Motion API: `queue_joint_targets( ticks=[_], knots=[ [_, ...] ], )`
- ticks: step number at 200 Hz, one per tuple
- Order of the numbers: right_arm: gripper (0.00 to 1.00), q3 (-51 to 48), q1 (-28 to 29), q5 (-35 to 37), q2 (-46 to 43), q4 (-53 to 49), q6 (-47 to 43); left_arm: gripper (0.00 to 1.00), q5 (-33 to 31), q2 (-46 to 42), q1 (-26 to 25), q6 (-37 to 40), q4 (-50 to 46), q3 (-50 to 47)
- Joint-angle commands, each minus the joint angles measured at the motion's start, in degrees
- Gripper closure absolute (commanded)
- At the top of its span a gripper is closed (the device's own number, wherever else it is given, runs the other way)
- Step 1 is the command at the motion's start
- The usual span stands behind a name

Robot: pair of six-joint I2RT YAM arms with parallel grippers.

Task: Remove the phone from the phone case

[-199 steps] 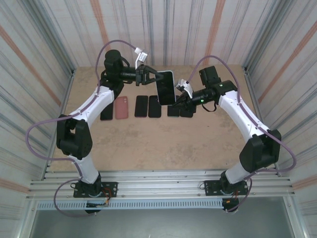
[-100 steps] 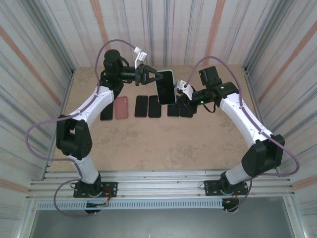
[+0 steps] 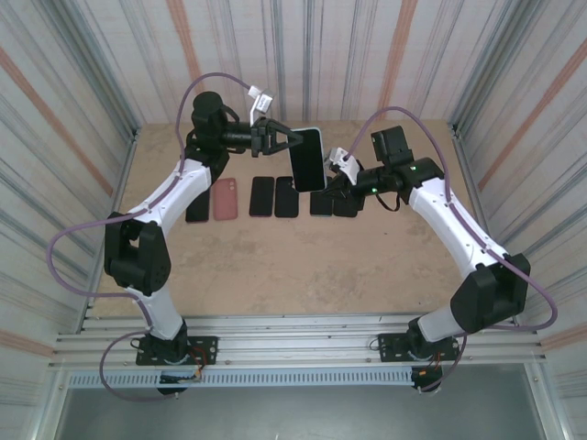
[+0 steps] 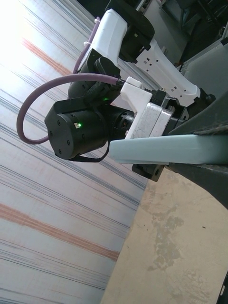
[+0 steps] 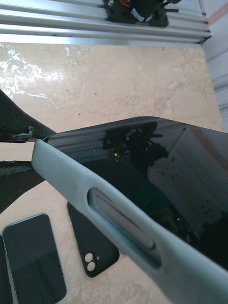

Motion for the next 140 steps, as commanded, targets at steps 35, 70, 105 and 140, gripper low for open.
queue_joint_targets(
  ticks=[35,70,105,140],
  knots=[
    [0.94,-3.40,-3.72,0.83,-3.39,18.76,10.30,1.00,6.25,-4.35,-2.16,-5.81,-0.38,-0.05],
    [0.95,-4.77,-3.52,2.51,-4.39,20.56,11.11,1.00,6.85,-4.26,-2.38,-6.67,0.09,0.21],
    [0.95,-7.25,-5.64,-0.29,-5.34,27.19,18.04,1.00,7.01,-4.45,-2.51,-6.54,-0.25,0.17],
    [0.93,-6.69,-4.58,-3.25,-5.55,21.95,15.55,1.00,3.08,-4.41,-1.66,-3.39,-3.15,0.60]
  ],
)
